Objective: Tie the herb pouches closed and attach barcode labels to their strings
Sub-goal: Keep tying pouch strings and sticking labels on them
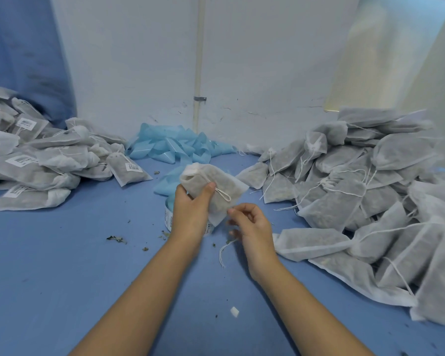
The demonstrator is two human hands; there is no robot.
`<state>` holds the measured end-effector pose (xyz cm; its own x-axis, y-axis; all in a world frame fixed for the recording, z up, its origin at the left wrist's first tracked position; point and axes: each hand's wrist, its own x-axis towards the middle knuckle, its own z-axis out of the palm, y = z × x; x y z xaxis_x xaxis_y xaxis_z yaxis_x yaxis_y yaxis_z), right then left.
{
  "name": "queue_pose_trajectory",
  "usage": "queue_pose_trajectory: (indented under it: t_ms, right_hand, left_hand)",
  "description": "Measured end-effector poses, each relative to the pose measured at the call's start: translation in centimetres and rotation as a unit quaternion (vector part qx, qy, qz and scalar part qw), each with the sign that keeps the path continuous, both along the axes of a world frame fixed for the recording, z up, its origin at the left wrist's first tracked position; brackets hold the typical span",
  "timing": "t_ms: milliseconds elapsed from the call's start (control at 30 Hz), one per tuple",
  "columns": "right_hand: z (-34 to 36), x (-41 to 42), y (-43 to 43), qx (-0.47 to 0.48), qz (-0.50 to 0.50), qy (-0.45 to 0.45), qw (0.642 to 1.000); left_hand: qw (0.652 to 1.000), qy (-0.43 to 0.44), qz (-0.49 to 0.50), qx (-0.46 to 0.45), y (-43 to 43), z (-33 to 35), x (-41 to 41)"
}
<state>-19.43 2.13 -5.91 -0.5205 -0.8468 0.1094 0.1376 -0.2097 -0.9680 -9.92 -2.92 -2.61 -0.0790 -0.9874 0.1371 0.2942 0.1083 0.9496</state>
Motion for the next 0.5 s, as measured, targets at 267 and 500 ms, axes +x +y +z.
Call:
queue_pose_trajectory:
  t_ms: [267,500]
  right_hand:
    - [-1.1,0.0,0.0,0.057,0.04,0.399,0.914]
    - [-1.3,-0.1,0.2,0.064,-0.008,0.482,0.874]
  left_hand:
    - [0.99,0.119,-0.059,0.055,-0.2,0.7,1.0]
    - [0.998,-0.052,-0.003,-0.021,-0.5,-0.2,1.5]
